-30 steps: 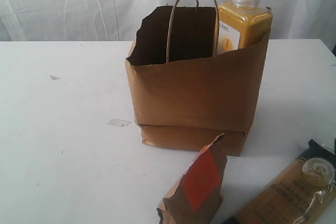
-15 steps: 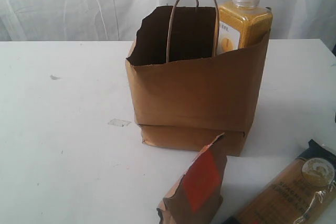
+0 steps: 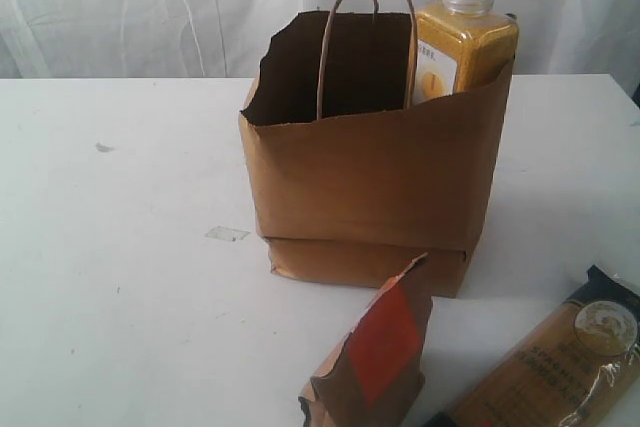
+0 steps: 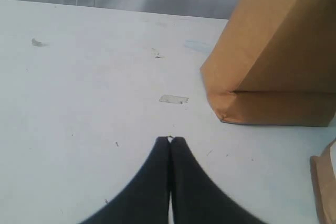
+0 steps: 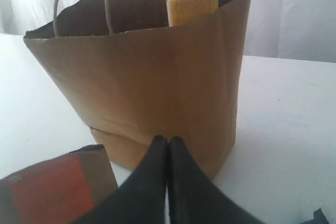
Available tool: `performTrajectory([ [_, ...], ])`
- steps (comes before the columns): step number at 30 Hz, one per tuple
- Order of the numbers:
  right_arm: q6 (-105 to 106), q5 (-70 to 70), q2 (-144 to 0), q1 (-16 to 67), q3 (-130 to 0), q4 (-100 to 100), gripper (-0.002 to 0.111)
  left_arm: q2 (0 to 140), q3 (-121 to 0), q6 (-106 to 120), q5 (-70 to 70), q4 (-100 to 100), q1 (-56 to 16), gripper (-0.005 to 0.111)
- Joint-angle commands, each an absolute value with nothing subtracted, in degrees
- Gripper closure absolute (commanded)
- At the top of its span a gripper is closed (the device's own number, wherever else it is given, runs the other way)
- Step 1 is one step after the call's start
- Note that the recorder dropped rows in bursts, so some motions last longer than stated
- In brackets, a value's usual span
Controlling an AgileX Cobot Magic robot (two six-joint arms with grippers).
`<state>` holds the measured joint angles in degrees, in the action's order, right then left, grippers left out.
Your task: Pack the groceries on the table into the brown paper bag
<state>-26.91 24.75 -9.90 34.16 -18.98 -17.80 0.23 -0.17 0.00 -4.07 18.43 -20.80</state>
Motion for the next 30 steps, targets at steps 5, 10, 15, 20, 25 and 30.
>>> performTrajectory([
  [5,-25.43,1.24,0.0,26.49,-1.43,-15.6,0.108,0.0,0.0,0.0,-4.29,18.8,-20.63,0.107],
  [10,-25.48,8.83,0.0,21.38,0.0,-11.05,0.108,0.0,0.0,0.0,-4.29,18.8,-20.63,0.107],
  [15,-21.24,10.37,0.0,21.38,0.0,-11.16,0.108,0.0,0.0,0.0,-4.29,18.8,-20.63,0.107],
  [20,-19.48,10.37,0.0,21.38,0.0,-11.16,0.108,0.0,0.0,0.0,-4.29,18.8,-20.63,0.107],
  [25,-10.44,10.26,0.0,21.38,0.0,-10.06,0.108,0.0,0.0,0.0,-4.29,18.8,-20.63,0.107],
  [30,-7.57,10.26,0.0,21.38,0.0,-9.0,0.108,0.0,0.0,0.0,-4.29,18.8,-20.63,0.107],
])
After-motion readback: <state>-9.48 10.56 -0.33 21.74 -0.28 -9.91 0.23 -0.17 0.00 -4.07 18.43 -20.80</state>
